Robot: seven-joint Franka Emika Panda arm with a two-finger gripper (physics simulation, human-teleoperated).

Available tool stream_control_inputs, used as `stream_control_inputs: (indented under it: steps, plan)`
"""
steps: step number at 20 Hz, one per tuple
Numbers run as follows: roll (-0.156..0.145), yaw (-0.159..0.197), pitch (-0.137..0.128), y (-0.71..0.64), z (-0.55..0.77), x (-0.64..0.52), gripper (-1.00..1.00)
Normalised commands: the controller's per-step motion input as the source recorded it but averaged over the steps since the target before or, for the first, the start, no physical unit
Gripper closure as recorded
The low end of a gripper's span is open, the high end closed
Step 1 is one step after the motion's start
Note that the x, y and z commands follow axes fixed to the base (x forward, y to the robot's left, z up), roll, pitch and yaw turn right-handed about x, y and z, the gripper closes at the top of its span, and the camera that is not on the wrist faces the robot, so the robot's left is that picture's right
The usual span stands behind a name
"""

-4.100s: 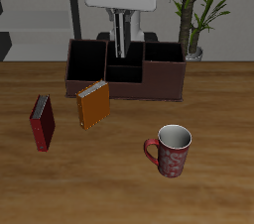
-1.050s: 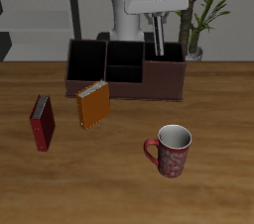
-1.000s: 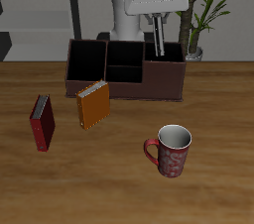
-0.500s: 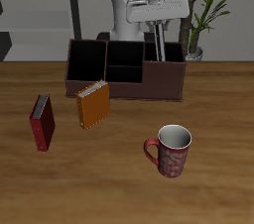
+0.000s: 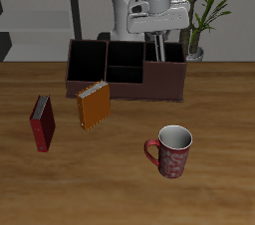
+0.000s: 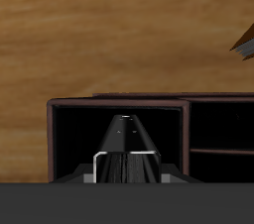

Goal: Place the striped book into the back desk caddy's right compartment

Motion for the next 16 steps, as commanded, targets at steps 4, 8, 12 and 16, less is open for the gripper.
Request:
stream_control_inputs:
  steps: [4, 8, 12, 16]
  plan:
    - [0.002, -0.014, 0.041, -0.02, -0.19, 0.11, 1.0]
    - [-0.011, -0.007, 0.036, -0.01, -0.19, 0.09, 1.0]
    - [0.024, -0.011, 0.062, 0.01, -0.21, 0.06, 1.0]
    - [0.02, 0.0, 0.044, 0.0, -0.14, 0.03, -1.0]
